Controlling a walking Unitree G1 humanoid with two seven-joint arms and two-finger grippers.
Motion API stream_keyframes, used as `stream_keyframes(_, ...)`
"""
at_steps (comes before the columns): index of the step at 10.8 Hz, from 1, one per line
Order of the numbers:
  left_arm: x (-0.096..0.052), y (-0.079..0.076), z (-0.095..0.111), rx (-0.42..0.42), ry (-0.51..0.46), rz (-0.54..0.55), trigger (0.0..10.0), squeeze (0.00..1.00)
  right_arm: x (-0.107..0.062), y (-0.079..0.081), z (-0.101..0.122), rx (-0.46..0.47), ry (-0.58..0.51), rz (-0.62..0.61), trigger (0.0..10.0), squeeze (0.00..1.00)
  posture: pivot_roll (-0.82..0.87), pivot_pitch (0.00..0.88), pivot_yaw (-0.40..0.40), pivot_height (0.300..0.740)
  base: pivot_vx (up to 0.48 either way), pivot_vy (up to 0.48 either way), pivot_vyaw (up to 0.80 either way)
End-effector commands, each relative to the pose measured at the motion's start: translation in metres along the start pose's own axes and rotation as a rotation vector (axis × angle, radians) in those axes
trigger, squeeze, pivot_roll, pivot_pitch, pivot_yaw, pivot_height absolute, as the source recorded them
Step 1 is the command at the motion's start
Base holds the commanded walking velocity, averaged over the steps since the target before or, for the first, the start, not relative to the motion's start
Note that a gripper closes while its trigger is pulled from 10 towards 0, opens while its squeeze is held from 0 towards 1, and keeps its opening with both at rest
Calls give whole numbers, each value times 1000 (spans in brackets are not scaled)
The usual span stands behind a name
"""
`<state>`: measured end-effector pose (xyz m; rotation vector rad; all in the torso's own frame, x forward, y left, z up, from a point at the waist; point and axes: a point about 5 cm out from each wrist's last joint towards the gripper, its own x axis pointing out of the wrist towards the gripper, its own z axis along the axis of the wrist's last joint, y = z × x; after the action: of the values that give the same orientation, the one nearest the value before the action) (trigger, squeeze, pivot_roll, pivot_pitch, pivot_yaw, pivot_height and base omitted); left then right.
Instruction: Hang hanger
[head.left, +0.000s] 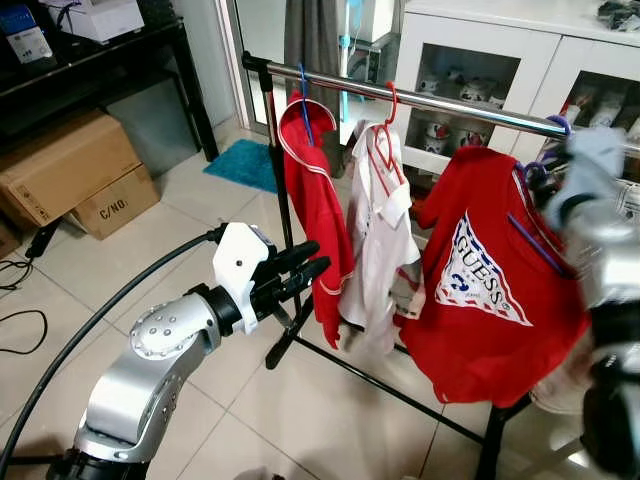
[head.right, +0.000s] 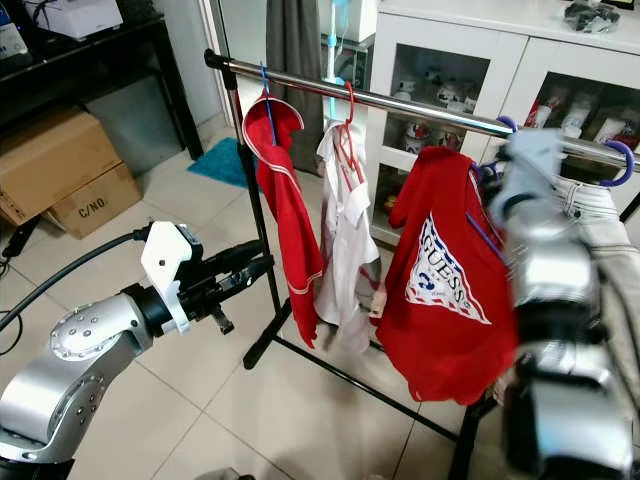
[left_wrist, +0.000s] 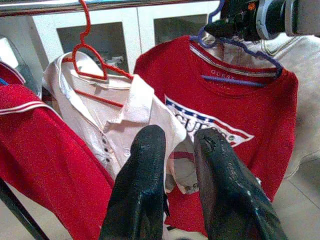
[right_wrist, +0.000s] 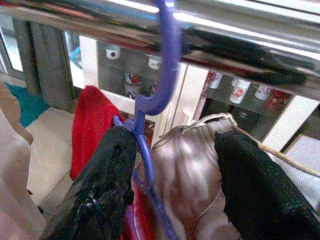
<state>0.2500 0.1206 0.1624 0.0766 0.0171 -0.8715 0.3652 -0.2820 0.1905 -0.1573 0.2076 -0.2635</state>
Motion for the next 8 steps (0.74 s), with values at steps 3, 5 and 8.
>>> stream_keyframes(3, 2, -2, 2, 8, 6, -33, 10000, 0, 12, -4, -3, 135, 72, 76, 10000, 0, -85, 21, 63, 740, 0, 0, 0)
stream_keyframes(5, 0, -3, 1, 12, 13, -41, 10000, 0, 15, -10, -4, 133, 95, 91, 4275, 0, -82, 15, 56, 740, 0, 0, 0)
stream_keyframes(8, -1, -4, 0, 13, 14, -46, 10000, 0, 17, -7, -5, 135, 115, 167, 0, 0, -87, 9, 56, 740, 0, 0, 0)
